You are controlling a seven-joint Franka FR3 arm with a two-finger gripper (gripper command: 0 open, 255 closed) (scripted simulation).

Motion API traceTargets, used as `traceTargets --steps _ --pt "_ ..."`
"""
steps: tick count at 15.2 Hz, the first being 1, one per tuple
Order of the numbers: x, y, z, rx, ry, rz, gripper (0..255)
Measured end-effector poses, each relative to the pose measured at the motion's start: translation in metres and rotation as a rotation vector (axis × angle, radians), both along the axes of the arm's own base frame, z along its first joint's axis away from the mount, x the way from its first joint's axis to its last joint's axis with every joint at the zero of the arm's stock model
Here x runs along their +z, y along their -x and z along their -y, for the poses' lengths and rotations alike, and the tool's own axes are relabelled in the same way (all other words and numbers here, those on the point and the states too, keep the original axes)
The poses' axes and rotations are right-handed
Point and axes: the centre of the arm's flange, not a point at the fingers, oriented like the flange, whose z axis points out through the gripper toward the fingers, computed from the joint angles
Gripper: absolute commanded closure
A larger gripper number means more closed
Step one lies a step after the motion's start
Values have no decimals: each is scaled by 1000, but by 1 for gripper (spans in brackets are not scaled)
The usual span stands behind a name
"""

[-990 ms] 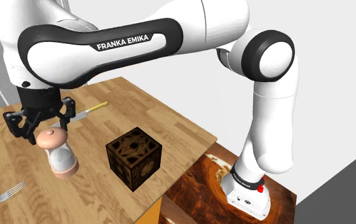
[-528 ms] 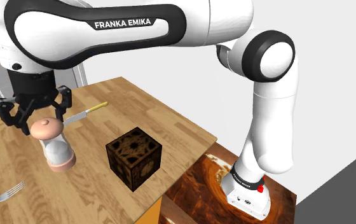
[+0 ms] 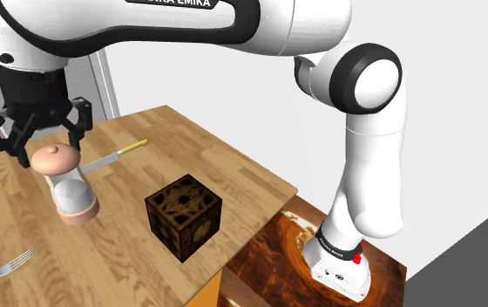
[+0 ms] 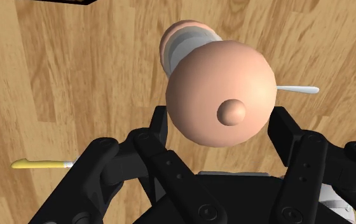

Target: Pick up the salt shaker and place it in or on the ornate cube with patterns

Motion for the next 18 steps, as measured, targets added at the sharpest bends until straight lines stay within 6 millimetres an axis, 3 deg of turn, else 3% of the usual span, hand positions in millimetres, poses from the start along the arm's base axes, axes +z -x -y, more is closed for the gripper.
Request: traceTargets --steps 8,18 --pt "41 2 6 0 1 0 255" --pt "84 53 112 0 1 0 255"
